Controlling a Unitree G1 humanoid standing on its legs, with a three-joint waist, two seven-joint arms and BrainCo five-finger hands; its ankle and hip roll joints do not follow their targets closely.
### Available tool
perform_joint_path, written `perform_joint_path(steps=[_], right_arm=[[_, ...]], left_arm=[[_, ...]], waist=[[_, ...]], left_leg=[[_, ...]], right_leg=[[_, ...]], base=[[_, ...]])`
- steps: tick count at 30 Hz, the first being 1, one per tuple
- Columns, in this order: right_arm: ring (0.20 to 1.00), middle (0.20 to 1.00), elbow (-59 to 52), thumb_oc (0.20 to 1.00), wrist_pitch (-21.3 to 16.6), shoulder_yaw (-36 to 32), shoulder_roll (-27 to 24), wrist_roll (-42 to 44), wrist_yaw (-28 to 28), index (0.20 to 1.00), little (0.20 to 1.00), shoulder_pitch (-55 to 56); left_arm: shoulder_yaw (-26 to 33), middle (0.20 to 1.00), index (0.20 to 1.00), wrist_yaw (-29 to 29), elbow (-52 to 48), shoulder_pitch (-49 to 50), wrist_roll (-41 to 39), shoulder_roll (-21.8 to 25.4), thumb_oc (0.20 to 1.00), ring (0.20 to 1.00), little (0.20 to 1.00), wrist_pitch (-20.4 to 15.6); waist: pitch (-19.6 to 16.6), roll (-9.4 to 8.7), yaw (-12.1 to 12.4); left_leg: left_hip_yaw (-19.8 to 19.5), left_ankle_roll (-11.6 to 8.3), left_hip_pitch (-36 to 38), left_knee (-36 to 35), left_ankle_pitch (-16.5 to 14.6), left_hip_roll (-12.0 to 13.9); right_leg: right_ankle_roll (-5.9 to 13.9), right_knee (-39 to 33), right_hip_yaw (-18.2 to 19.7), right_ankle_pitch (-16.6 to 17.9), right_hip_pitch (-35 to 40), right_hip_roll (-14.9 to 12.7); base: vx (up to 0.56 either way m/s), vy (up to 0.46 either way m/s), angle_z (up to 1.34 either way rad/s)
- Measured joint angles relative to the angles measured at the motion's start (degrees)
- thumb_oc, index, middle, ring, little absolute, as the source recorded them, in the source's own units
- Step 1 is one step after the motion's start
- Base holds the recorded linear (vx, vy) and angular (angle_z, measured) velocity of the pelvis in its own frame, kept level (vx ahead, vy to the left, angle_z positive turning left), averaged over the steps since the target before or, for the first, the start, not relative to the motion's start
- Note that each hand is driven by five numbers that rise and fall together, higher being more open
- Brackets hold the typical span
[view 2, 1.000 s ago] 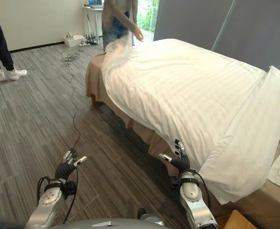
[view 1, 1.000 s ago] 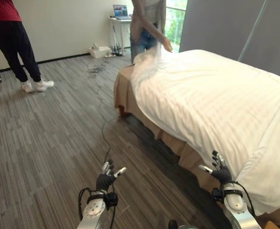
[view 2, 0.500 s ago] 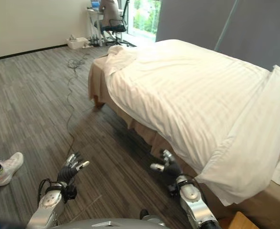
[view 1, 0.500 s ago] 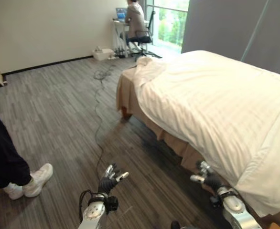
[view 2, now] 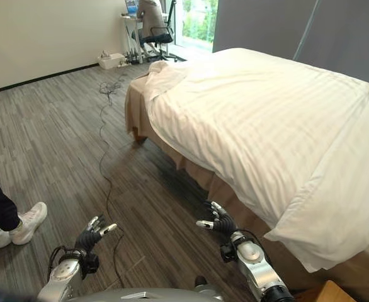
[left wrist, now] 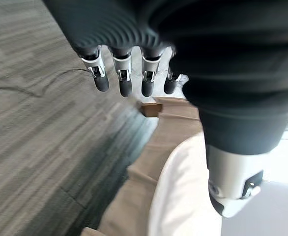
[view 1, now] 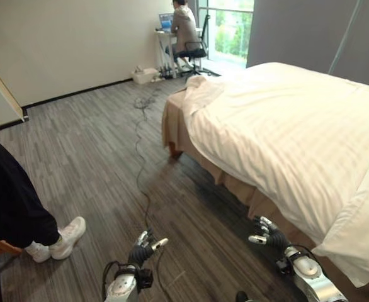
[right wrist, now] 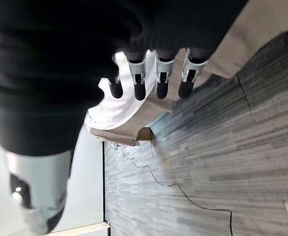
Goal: Making the bed.
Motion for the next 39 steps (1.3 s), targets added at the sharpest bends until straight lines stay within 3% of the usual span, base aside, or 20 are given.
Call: perform_joint_path(steps=[6,10,11,13,14,15,16,18,20,22,23,24,25,28,31,33,35,36,37,39], right_arm=[[1.0,1.0,-3.8,1.0,-0.1,-2.0,-2.6,0.0,-0.1,1.0,1.0,-1.8],[1.0,1.0,-3.4,1.0,0.1,-1.2,-1.8,-0.6,0.0,1.0,1.0,-4.4],[1.0,1.0,-3.5,1.0,0.0,-0.9,-0.8,-0.6,0.3,1.0,1.0,-4.5],[1.0,1.0,-3.2,1.0,-0.3,-0.7,1.3,-0.6,0.0,1.0,1.0,-6.6],[1.0,1.0,-3.0,1.0,-0.3,-1.2,2.3,-0.5,-0.1,1.0,1.0,-7.0],[1.0,1.0,-1.9,1.0,-0.3,-1.2,0.9,-0.5,-0.2,1.0,1.0,-9.5],[1.0,1.0,-1.6,1.0,-0.2,-1.4,0.7,-0.5,-0.2,1.0,1.0,-9.8],[1.0,1.0,-1.5,1.0,-0.1,-1.4,0.4,-0.5,-0.3,1.0,1.0,-9.9],[1.0,1.0,-2.5,1.0,-0.1,-1.3,-0.4,-0.4,-0.1,1.0,1.0,-9.7],[1.0,1.0,-3.0,1.0,-0.4,-1.1,-0.4,-0.3,0.1,1.0,1.0,-8.7],[1.0,1.0,-2.3,1.0,-1.4,-1.5,-0.9,-0.2,0.0,1.0,1.0,-8.7],[1.0,1.0,-0.6,1.0,-1.4,-2.7,-0.5,-0.1,-0.3,1.0,1.0,-9.1],[1.0,1.0,0.2,1.0,-1.0,-2.5,-0.1,0.1,-0.9,1.0,1.0,-9.6],[1.0,1.0,-0.8,1.0,-1.5,-2.1,0.1,0.2,-1.3,1.0,1.0,-9.3],[1.0,1.0,-1.0,1.0,-1.6,-2.1,-1.0,0.2,-1.3,1.0,1.0,-8.3],[1.0,1.0,-0.7,1.0,-1.5,-1.9,-2.2,0.2,-1.2,1.0,1.0,-8.2],[1.0,1.0,-1.8,1.0,-1.5,-1.9,-2.5,0.2,-1.2,1.0,1.0,-7.5],[1.0,1.0,-2.5,1.0,-1.5,-2.1,-2.3,0.2,-1.3,1.0,1.0,-6.6],[1.0,1.0,-3.0,1.0,-1.5,-1.8,-1.7,0.2,-1.2,1.0,1.0,-5.5],[1.0,1.0,-3.6,1.0,-1.5,-1.4,-0.4,0.1,-1.2,1.0,1.0,-4.5]], left_arm=[[3.3,1.0,1.0,1.1,-6.7,-4.7,1.8,4.5,1.0,1.0,1.0,-2.1],[1.2,1.0,1.0,2.0,-4.8,-8.4,1.8,4.1,1.0,1.0,1.0,-2.2],[0.7,1.0,1.0,2.1,-4.9,-7.8,1.8,4.7,1.0,1.0,1.0,-2.2],[1.2,1.0,1.0,2.3,-4.3,-5.9,1.7,6.2,1.0,1.0,1.0,-2.4],[0.2,1.0,1.0,2.1,-2.3,-5.4,1.5,6.5,1.0,1.0,1.0,-1.3],[-0.2,1.0,1.0,1.8,-2.3,-3.7,1.5,4.7,1.0,1.0,1.0,-1.3],[-0.1,1.0,1.0,1.4,-2.3,-3.3,1.4,4.2,1.0,1.0,1.0,-1.3],[0.4,1.0,1.0,0.9,-2.4,-3.5,1.4,3.7,1.0,1.0,1.0,-1.3],[0.6,1.0,1.0,0.3,-3.1,-3.3,1.4,3.7,1.0,1.0,1.0,-1.5],[0.3,1.0,1.0,-0.3,-1.8,-4.4,1.4,3.8,1.0,1.0,1.0,-1.9],[-0.6,1.0,1.0,-0.4,0.6,-5.7,1.3,2.0,1.0,1.0,1.0,-2.1],[-1.2,1.0,1.0,-0.3,2.2,-7.9,1.2,0.9,1.0,1.0,1.0,-2.1],[-1.6,1.0,1.0,0.0,2.4,-9.2,1.2,0.3,1.0,1.0,1.0,-2.1],[-4.3,1.0,1.0,-0.6,3.4,-9.6,1.6,0.4,1.0,1.0,1.0,-2.0],[-4.6,1.0,1.0,-0.6,4.4,-9.6,2.0,0.6,1.0,1.0,1.0,-2.1],[-4.3,1.0,1.0,-0.3,5.5,-9.4,2.1,-0.3,1.0,1.0,1.0,-2.2],[-4.2,1.0,1.0,-0.4,5.3,-6.8,1.9,-1.0,1.0,1.0,1.0,-2.1],[-4.2,1.0,1.0,-0.4,5.1,-5.7,1.9,-1.2,1.0,1.0,1.0,-2.1],[-4.0,1.0,1.0,-0.4,5.1,-5.4,1.9,-1.2,1.0,1.0,1.0,-2.0],[-4.0,1.0,1.0,-0.5,4.6,-5.7,1.9,-1.0,1.0,1.0,1.0,-2.0]], waist=[[0.3,-1.92,1.7],[4.5,0.33,1.4],[4.7,-0.75,1.6],[5.4,-4.06,3.4],[6.1,-5.13,2.5],[7.8,-1.48,3.1],[8.0,-0.01,3.2],[8.8,1.62,2.8],[9.0,2.77,2.7],[9.8,1.04,3.1],[10.6,1.36,3.5],[11.9,0.76,3.6],[12.9,-0.61,4.3],[13.8,-1.91,5.1],[13.4,0.7,3.3],[12.3,3.08,3.2],[11.5,4.41,2.9],[11.0,4.64,2.7],[10.5,3.53,2.7],[10.4,3.53,1.7]], left_leg=[[-1.4,0.84,-2.5,0.0,0.5,-1.3],[-8.2,2.17,-4.7,0.0,-0.2,-0.4],[-8.7,2.16,-4.5,0.2,-0.2,-1.0],[-9.0,2.46,-5.8,1.4,-0.1,-2.4],[-10.7,2.26,-6.7,1.3,0.4,-3.6],[-10.7,0.84,-8.1,7.6,-2.1,-2.0],[-10.5,0.83,-6.2,3.2,-1.3,-2.2],[-9.9,0.01,-2.4,0.1,-1.0,-0.9],[-9.5,-1.22,-2.0,0.5,-1.8,1.2],[-10.0,-3.09,-7.5,12.7,-2.7,2.4],[-12.7,-3.78,-13.5,24.9,-2.4,3.6],[-13.9,-3.66,-20.8,36.8,1.3,4.5],[-13.5,-2.94,-24.5,41.9,2.4,4.9],[-5.3,-2.93,-24.9,32.6,1.9,3.5],[4.8,-0.82,-19.2,10.4,3.5,-0.7],[7.1,0.26,-16.6,0.0,4.3,-2.6],[6.5,2.91,-13.0,0.1,5.3,-3.8],[6.0,8.55,-11.3,0.1,7.4,-4.5],[6.6,10.91,-9.8,0.0,5.5,-6.2],[5.8,12.17,-7.6,0.1,3.3,-6.9]], right_leg=[[1.48,2.2,-0.6,0.2,-2.6,-1.6],[5.76,28.3,0.6,-2.0,-14.7,-3.3],[6.64,27.3,0.7,-3.4,-14.8,-3.4],[5.42,21.2,1.1,-9.8,-13.2,-4.2],[2.77,17.0,1.2,-9.8,-11.2,-3.7],[3.34,11.9,1.3,-8.3,-8.7,-2.0],[2.97,8.0,1.2,-6.1,-7.1,-1.1],[1.54,3.0,1.2,-2.9,-2.8,0.6],[0.61,1.8,0.1,-3.2,-1.6,2.9],[-2.11,1.3,0.4,-3.6,-1.3,3.1],[-5.13,1.7,-0.8,-4.2,-0.3,4.0],[-6.06,2.5,-2.2,-5.1,0.1,3.8],[-6.68,2.3,-1.6,-5.5,0.9,3.0],[-7.75,0.2,-1.6,-6.6,4.5,2.5],[-5.86,0.0,-3.4,-9.7,8.3,3.6],[-4.18,0.1,-3.8,-11.5,10.4,5.0],[-2.06,0.4,-3.4,-13.1,14.0,5.1],[-0.89,0.5,-2.9,-14.1,15.7,4.8],[0.23,3.3,-2.8,-15.2,15.7,3.1],[1.95,16.7,-3.7,-16.9,11.1,1.3]], base=[[0.02,0.07,0.07],[0.15,-0.009,0.73],[0.29,-0.098,0.8],[0.21,-0.109,0.85],[0.39,-0.201,1.3],[0.51,-0.269,1.12],[0.39,-0.213,0.17],[0.39,-0.252,-0.2],[0.26,-0.191,-0.18],[0.2,-0.3,-0.04],[0.31,-0.384,0.29],[0.2,-0.187,0.35],[0.27,-0.04,0.12],[0.29,0.039,-0.11],[0.43,0.162,0.18],[0.31,0.147,0.1],[0.32,0.166,-0.3],[0.31,0.176,-0.27],[0.25,0.151,-0.14],[0.27,0.2,0.12]])
